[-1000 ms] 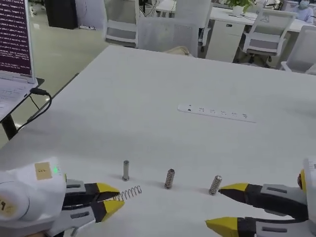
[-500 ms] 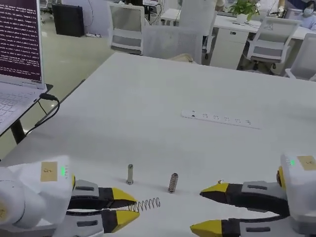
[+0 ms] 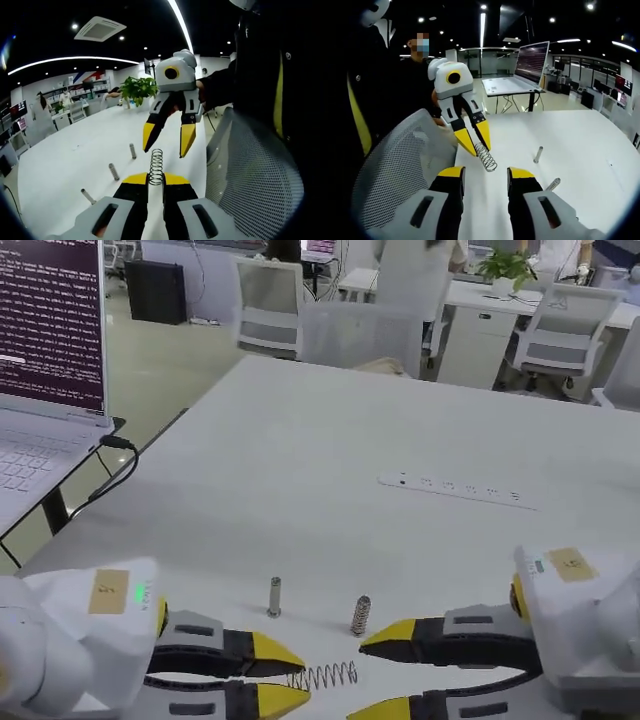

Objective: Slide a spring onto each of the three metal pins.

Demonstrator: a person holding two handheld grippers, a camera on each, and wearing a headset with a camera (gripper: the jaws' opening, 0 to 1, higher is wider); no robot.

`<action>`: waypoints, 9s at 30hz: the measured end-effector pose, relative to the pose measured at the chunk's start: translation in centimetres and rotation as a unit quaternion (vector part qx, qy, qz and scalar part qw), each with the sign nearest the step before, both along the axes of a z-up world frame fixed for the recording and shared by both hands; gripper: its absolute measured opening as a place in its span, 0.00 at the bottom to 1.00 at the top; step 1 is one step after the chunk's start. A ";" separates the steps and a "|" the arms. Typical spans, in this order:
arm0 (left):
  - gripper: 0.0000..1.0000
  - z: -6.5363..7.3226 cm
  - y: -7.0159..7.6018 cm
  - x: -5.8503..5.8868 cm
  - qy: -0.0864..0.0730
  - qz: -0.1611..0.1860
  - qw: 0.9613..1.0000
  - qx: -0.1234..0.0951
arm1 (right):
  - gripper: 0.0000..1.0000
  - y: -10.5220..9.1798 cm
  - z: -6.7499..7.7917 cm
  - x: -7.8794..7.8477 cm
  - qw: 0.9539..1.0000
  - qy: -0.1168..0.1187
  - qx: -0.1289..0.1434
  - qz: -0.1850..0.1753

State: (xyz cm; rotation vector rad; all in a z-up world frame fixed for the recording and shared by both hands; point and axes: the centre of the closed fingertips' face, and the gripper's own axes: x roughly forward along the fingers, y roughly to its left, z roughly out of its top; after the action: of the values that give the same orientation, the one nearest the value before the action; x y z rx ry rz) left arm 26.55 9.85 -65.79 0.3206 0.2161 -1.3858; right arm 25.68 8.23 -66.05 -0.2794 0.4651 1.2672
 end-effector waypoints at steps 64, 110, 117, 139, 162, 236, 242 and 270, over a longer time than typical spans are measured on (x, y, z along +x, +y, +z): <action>0.02 1.4 -1.4 0.2 -0.008 0.004 0.999 -0.038 | 0.08 1.9 2.0 0.4 0.945 -0.019 -0.266 0.189; 0.05 0.9 -0.7 2.4 0.007 0.040 0.998 -0.045 | 0.08 3.7 1.8 2.5 0.916 -0.004 -0.345 0.203; 0.11 0.8 -0.3 2.6 0.019 0.048 0.997 -0.049 | 0.08 3.7 1.6 2.7 0.914 -0.005 -0.350 0.204; 0.50 -0.8 1.4 3.3 0.054 0.090 0.994 -0.042 | 0.08 3.9 1.6 3.8 0.921 -0.006 -0.340 0.192; 0.77 -1.9 3.8 3.9 0.049 0.152 0.986 -0.042 | 0.08 4.2 2.2 5.8 0.932 -0.003 -0.322 0.168; 0.75 -4.1 6.0 4.3 0.040 0.186 0.982 -0.014 | 0.08 5.8 -7.0 16.6 0.927 0.055 -0.357 0.100; 0.74 -4.2 6.0 4.2 0.042 0.187 0.981 -0.015 | 0.08 5.8 -7.9 16.4 0.923 0.058 -0.365 0.103; 0.73 -4.2 6.2 4.3 0.040 0.190 0.981 -0.015 | 0.08 5.2 -11.8 14.9 0.914 0.060 -0.384 0.118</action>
State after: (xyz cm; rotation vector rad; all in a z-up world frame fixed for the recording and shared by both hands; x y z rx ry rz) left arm 30.81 16.00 -70.00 0.1858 0.3071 -1.0226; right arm 40.57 13.47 -77.86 -0.9485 1.0592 1.2909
